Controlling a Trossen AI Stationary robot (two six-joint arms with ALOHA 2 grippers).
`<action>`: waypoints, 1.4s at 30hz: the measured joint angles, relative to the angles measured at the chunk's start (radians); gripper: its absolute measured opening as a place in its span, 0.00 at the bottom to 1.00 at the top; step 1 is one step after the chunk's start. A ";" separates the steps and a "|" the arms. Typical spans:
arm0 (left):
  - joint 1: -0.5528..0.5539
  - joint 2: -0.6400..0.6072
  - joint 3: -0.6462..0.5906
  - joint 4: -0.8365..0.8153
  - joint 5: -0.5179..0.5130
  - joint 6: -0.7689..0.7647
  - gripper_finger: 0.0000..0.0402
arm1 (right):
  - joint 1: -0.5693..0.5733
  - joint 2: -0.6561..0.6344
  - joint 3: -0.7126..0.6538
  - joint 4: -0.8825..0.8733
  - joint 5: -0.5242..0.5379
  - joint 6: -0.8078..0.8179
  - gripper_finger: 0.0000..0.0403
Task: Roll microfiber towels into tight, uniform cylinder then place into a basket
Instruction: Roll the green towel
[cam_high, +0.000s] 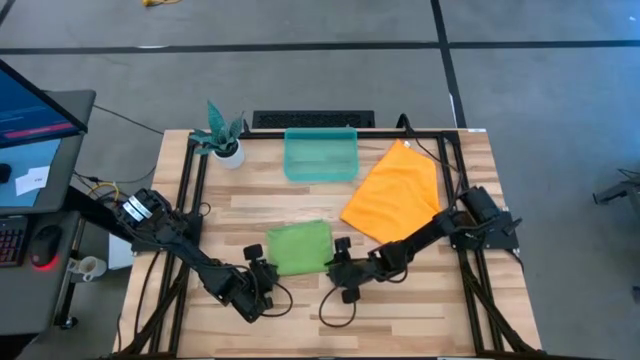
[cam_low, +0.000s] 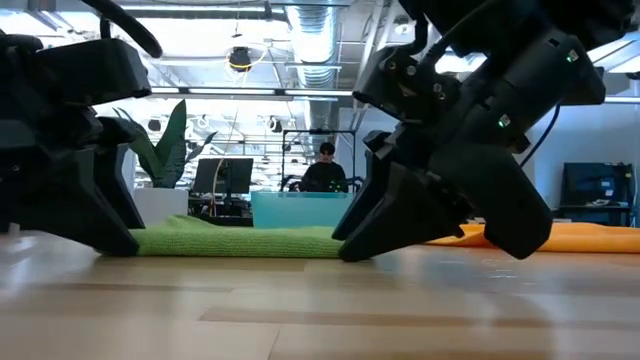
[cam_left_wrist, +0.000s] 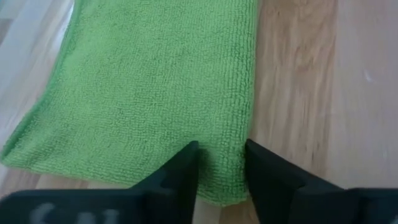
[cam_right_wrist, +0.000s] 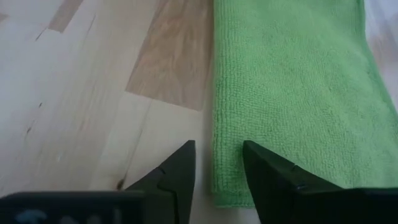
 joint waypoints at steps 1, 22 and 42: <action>0.000 0.000 -0.001 0.000 0.000 0.000 0.23 | -0.004 0.000 0.000 0.000 -0.001 0.009 0.36; 0.002 0.000 0.048 0.020 0.126 -0.113 0.03 | -0.040 -0.059 -0.005 -0.082 -0.259 0.075 0.02; 0.071 -0.016 0.179 0.022 0.492 -0.430 0.02 | -0.273 -0.124 -0.003 -0.176 -0.895 0.542 0.03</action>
